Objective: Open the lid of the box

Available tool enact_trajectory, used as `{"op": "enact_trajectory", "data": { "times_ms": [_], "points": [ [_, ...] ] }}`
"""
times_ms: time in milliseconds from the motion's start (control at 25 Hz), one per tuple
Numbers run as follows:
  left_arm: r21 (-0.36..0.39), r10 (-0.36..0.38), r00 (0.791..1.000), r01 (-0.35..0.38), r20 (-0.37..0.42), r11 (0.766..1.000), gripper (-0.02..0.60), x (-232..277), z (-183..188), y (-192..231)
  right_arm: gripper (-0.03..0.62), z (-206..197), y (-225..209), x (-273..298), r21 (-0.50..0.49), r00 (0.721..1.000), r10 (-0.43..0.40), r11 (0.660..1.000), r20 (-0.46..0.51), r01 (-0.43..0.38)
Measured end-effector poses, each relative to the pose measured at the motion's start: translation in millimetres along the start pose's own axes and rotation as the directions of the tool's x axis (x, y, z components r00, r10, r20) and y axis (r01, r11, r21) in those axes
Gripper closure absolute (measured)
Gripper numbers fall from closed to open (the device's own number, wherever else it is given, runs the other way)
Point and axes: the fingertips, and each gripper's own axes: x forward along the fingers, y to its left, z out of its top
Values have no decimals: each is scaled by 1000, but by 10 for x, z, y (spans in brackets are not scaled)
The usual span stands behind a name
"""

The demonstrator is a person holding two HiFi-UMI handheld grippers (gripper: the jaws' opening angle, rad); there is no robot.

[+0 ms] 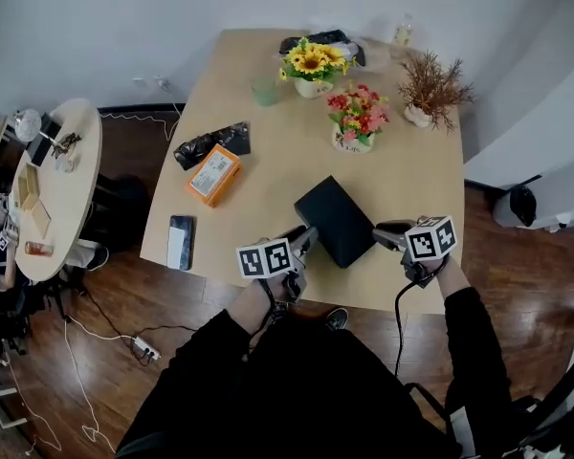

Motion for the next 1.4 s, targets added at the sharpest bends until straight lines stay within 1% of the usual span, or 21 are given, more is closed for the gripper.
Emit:
{"op": "enact_trajectory", "data": {
  "times_ms": [120,200,360,440,480,520,560,600,680,720,760,880,920,960,1040,1160,1200,1280,1320,1360,1400],
  "points": [
    [33,-6,1000,7,-21,999,451,118,177,21,510,-312,345,21,67,999,44,997,27,-46],
    [79,-16,998,20,-59,997,451,231,221,-24,510,-476,587,85,103,998,40,994,52,-46],
    [216,-23,990,53,-137,975,451,352,227,-156,510,-595,837,186,212,989,-67,976,131,38],
    [320,-6,984,63,-176,945,449,222,175,-198,511,-603,845,176,261,978,-114,963,173,66],
    [387,9,981,68,-194,919,449,97,111,-213,511,-610,848,167,271,974,-125,960,188,71],
    [461,26,977,76,-211,884,448,-52,19,-225,511,-615,852,157,272,971,-131,959,198,74],
    [540,46,973,86,-227,837,420,-203,-95,-232,510,-615,854,149,267,970,-133,961,206,75],
    [619,70,969,96,-238,780,372,-335,-221,-232,497,-607,853,142,261,968,-134,962,213,75],
    [744,117,961,113,-250,658,331,-487,-479,-202,480,-578,839,134,261,963,-140,962,229,78],
    [775,132,957,122,-257,620,323,-506,-601,-183,480,-573,832,135,268,961,-147,960,235,81],
    [786,143,953,130,-267,604,322,-500,-703,-166,480,-575,827,139,276,958,-155,957,240,85],
    [786,157,951,120,-267,606,324,-411,-829,-136,484,-594,824,168,299,953,-172,950,248,93],
    [791,157,953,116,-259,601,329,-380,-832,-148,485,-598,822,175,305,953,-174,948,249,93],
    [802,160,955,113,-251,587,358,-357,-834,-169,485,-602,817,177,311,952,-175,946,250,93],
    [841,175,959,99,-224,533,376,-343,-839,-202,485,-605,805,180,317,952,-175,944,249,90],
    [904,187,972,48,-140,424,385,-376,-840,-210,485,-605,813,186,320,953,-171,943,248,86],
    [916,188,975,32,-117,400,391,-384,-842,-205,487,-602,816,187,320,953,-172,943,248,87],
    [929,187,978,15,-90,371,397,-389,-844,-207,485,-600,818,183,319,952,-180,943,247,95],
    [937,185,980,9,-78,350,399,-390,-844,-216,487,-601,818,178,318,951,-186,943,246,102],
    [948,181,982,1,-62,318,401,-394,-844,-229,485,-603,818,171,317,951,-191,942,244,108],
    [961,175,984,-11,-39,278,402,-400,-844,-244,486,-604,818,164,316,951,-194,942,243,111]
  ]
}}
